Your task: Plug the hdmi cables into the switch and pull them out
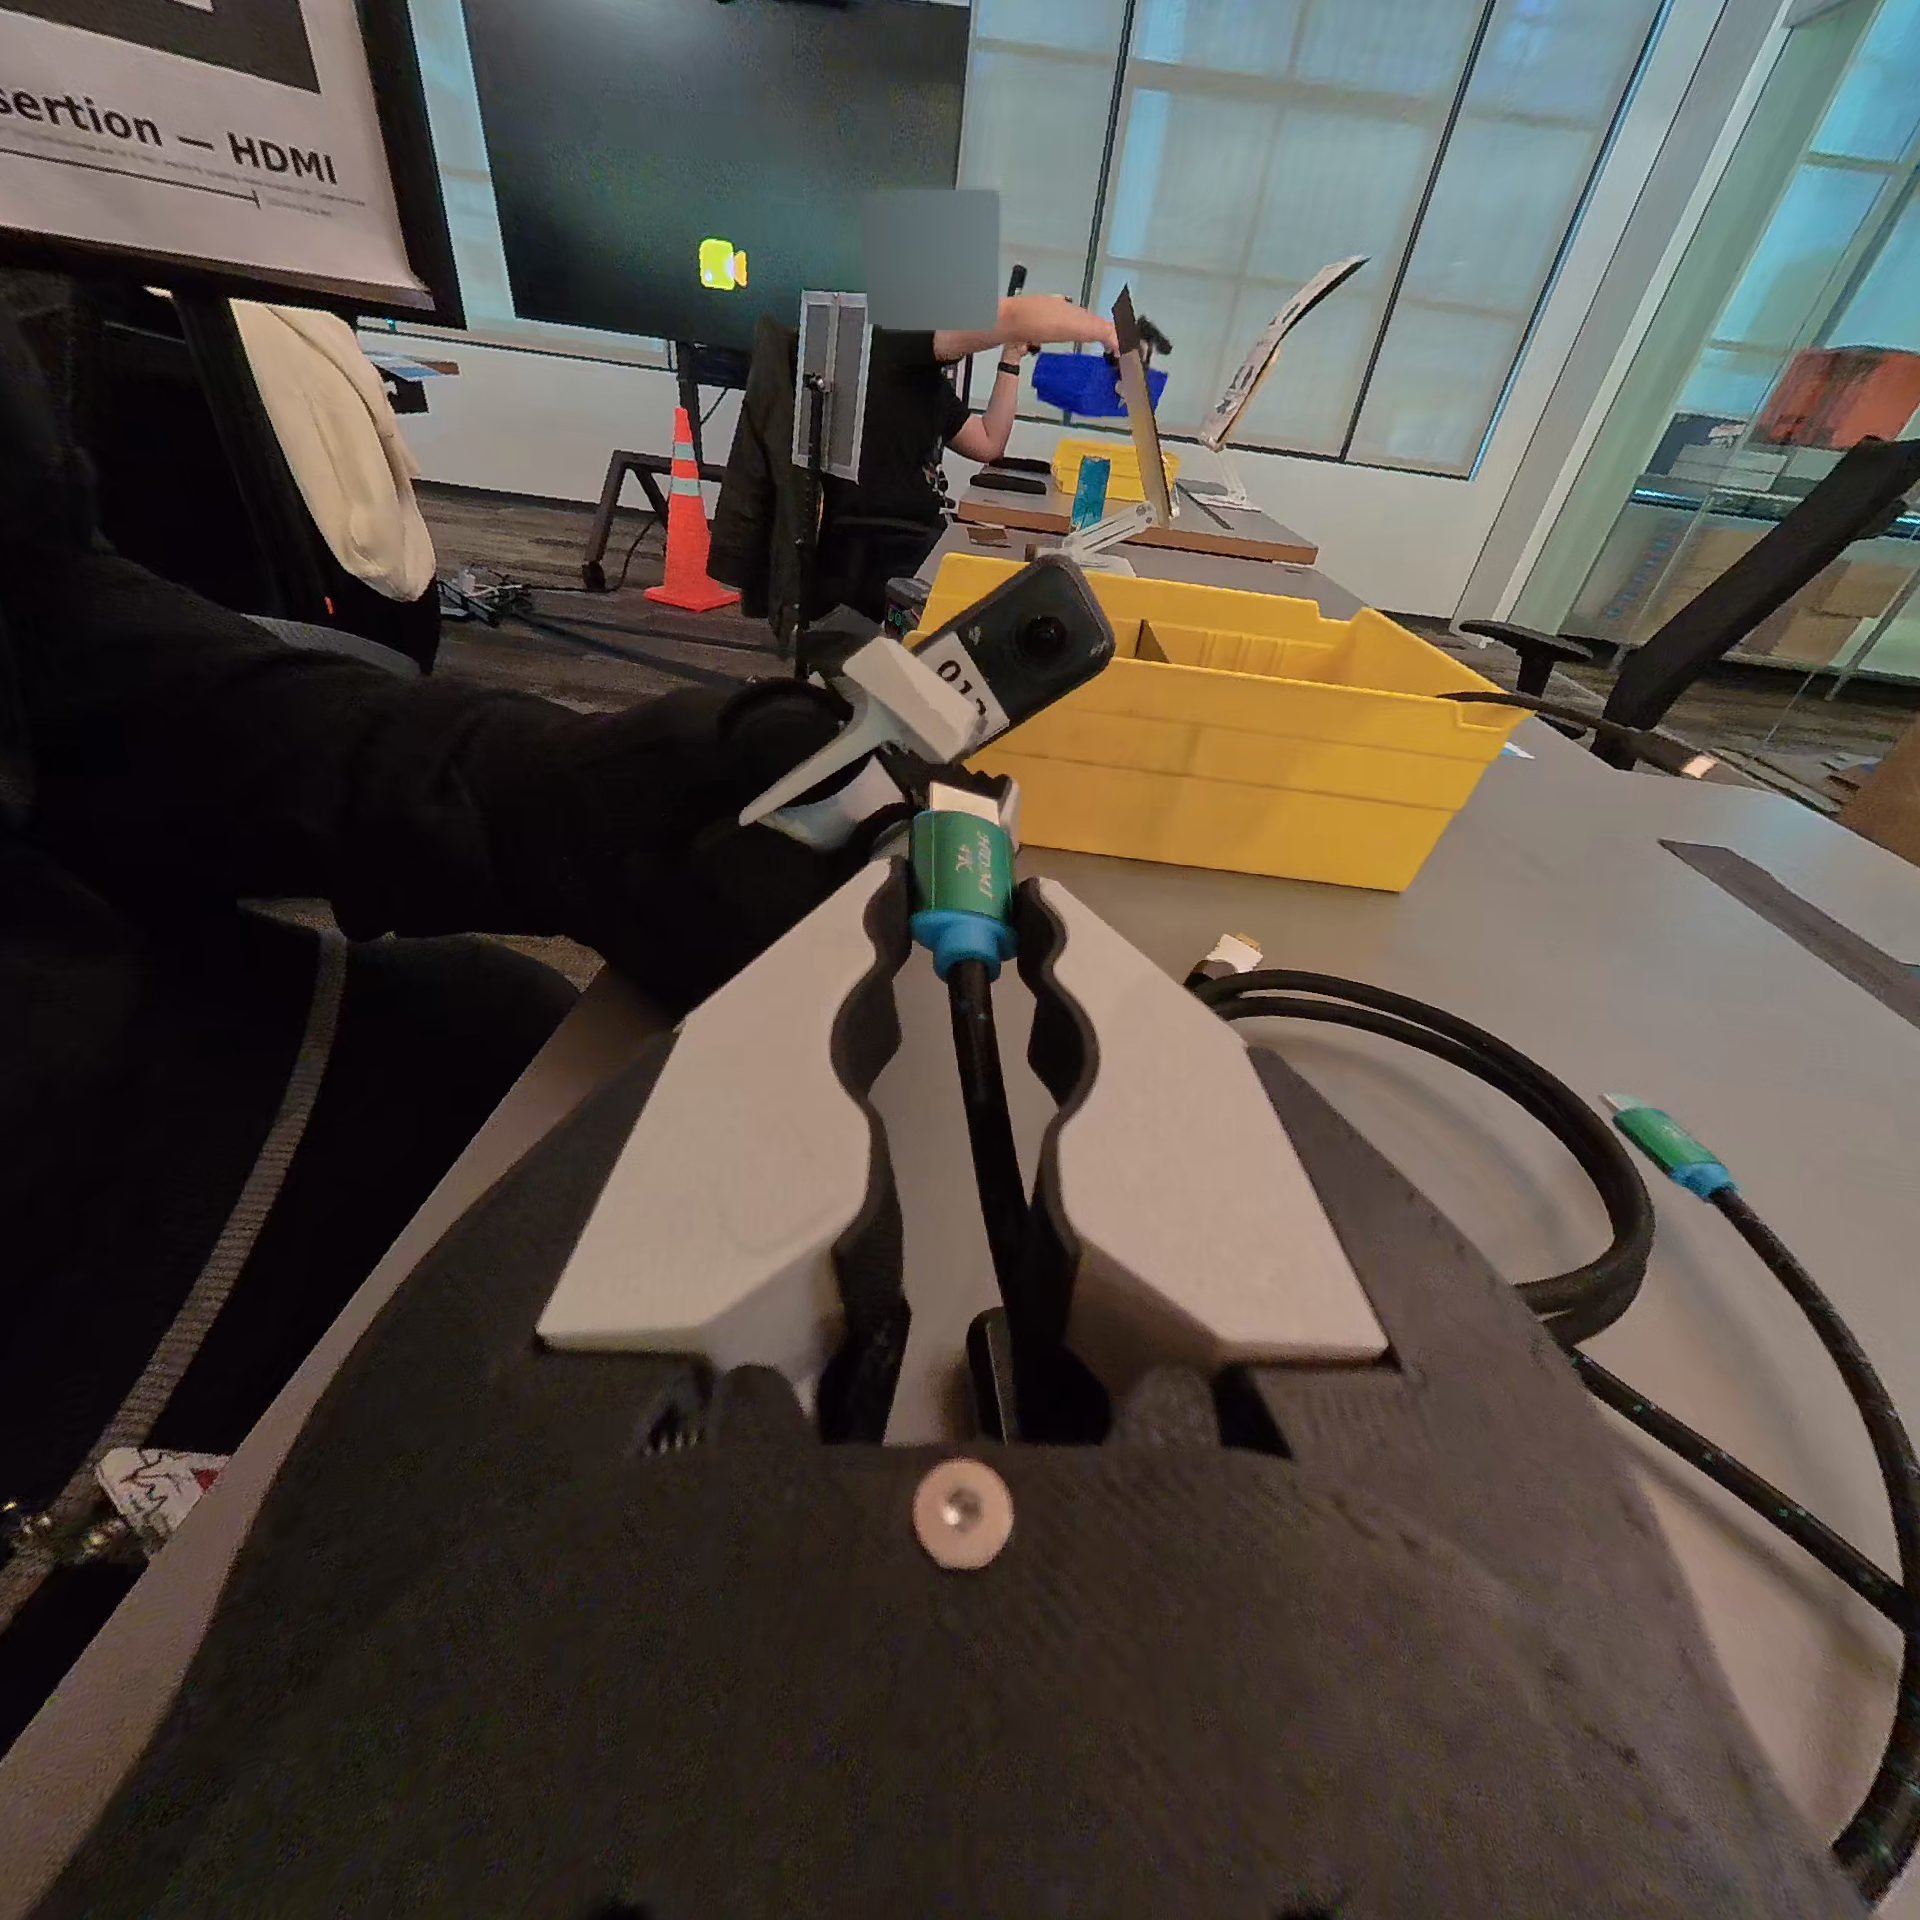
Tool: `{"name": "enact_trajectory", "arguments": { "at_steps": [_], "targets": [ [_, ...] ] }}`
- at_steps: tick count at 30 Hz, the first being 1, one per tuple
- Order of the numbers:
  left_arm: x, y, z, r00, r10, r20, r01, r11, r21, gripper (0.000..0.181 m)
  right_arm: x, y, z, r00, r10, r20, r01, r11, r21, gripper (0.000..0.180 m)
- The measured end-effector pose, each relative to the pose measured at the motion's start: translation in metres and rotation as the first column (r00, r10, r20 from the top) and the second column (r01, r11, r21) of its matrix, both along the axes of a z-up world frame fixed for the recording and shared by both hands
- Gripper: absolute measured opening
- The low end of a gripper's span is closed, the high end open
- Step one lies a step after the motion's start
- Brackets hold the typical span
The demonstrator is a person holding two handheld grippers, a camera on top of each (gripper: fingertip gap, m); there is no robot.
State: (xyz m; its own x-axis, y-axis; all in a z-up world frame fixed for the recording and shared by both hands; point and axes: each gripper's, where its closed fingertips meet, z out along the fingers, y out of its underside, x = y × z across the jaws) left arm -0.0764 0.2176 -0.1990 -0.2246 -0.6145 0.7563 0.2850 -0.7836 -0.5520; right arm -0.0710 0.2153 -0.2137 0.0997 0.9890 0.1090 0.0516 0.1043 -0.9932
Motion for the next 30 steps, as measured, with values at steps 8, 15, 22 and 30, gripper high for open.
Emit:
{"name": "enact_trajectory", "arguments": {
  "at_steps": [8,15,22,30],
  "targets": [
    [0.0,0.007,-0.004,0.995,0.074,-0.07,-0.073,0.997,0.028,0.02,0.016,0.02,0.001,0.994,-0.107,0.021,0.106,0.994,0.038,0.017],
    [0.016,0.011,-0.037,0.854,0.199,-0.481,-0.079,0.963,0.258,0.034,0.048,0.052,0.013,0.957,-0.291,-0.016,0.291,0.955,0.051,0.017],
    [0.03,0.023,-0.047,0.691,0.286,-0.664,0.037,0.903,0.427,0.048,0.069,0.061,0.015,0.939,-0.344,-0.008,0.344,0.937,0.066,0.017],
    [0.019,0.052,-0.088,0.343,0.416,-0.842,0.292,0.805,0.516,0.065,0.067,0.059,0.011,0.94,-0.342,0.021,0.339,0.938,0.077,0.017]
  ]
}}
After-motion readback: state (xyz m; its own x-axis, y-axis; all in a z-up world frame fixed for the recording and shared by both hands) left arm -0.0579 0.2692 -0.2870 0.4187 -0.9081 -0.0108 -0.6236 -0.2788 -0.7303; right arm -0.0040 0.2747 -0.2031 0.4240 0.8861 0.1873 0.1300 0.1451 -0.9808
